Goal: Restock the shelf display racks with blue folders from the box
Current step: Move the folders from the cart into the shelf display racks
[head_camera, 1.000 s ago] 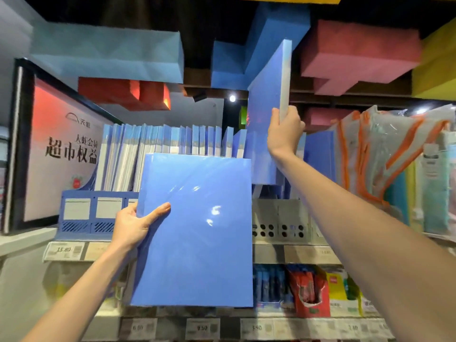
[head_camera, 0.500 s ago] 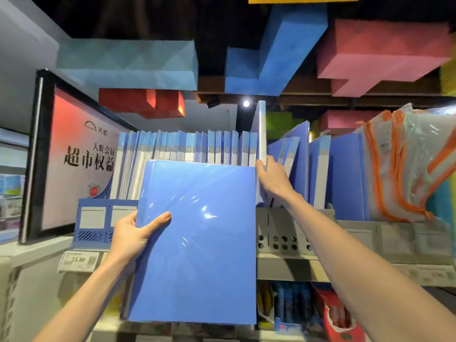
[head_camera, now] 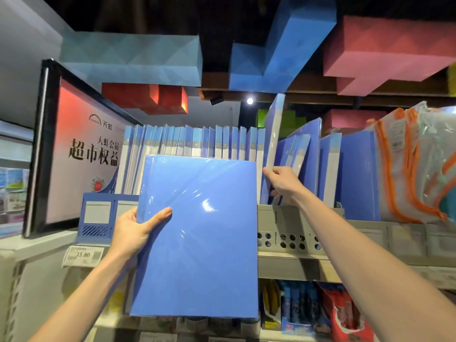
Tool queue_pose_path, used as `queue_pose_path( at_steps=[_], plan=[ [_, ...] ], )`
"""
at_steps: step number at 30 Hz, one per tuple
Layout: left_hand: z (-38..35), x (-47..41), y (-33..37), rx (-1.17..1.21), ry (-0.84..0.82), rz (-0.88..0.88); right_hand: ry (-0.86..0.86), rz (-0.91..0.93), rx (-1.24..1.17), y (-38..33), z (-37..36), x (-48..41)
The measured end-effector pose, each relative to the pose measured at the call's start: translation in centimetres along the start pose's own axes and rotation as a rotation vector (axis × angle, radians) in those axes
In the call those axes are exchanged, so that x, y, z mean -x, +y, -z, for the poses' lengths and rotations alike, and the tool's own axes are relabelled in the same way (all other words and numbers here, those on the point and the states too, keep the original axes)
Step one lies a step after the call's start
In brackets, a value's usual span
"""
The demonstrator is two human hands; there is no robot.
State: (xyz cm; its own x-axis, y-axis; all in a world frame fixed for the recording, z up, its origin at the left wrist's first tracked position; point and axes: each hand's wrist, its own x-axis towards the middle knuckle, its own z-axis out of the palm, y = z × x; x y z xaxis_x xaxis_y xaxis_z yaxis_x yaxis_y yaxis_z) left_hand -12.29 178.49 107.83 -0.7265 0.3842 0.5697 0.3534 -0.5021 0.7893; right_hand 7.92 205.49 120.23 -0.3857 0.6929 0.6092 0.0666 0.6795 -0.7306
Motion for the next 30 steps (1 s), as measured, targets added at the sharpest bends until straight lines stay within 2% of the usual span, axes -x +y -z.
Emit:
queue_pose_path(
  at_steps=[2, 3, 7, 10, 12, 16, 18, 20, 24, 30],
  plan=[
    [0.2, -0.1, 0.1, -0.008, 0.001, 0.0, -0.135, -0.059, -0.082, 0.3, 0.6, 0.1],
    [0.2, -0.1, 0.2, -0.007, 0.003, 0.002, -0.123, -0.061, -0.114, 0.1, 0.9, 0.5],
    [-0.4, 0.2, 0.1, 0.037, 0.005, 0.009, 0.215, 0.077, -0.083, -1.1, 1.6, 2.2],
    [-1.2, 0.5, 0.1, 0.065, 0.008, 0.021, 0.281, 0.194, -0.071, -1.6, 1.5, 4.4],
    [-2.2, 0.8, 0.1, 0.085, -0.015, 0.03, 0.174, 0.206, -0.127, -1.5, 1.6, 6.3],
    [-5.0, 1.1, 0.5, 0.121, -0.058, 0.047, -0.298, 0.115, -0.108, -0.8, 3.0, 9.6],
    [-7.1, 1.2, 0.9, 0.139, -0.078, 0.051, -0.459, 0.116, -0.225, 0.3, 4.4, 10.8],
    [-9.8, 1.5, 1.5, 0.153, -0.1, 0.044, -0.376, 0.104, -0.332, 1.1, 6.5, 11.3],
    [-16.1, 2.1, 2.9, 0.129, -0.161, -0.036, -0.085, 0.143, -0.417, 1.8, 11.9, 11.2],
    [-24.0, 2.3, 5.4, -0.032, -0.183, -0.308, 0.158, 0.196, -0.426, 0.5, 21.0, 11.5]
  ],
)
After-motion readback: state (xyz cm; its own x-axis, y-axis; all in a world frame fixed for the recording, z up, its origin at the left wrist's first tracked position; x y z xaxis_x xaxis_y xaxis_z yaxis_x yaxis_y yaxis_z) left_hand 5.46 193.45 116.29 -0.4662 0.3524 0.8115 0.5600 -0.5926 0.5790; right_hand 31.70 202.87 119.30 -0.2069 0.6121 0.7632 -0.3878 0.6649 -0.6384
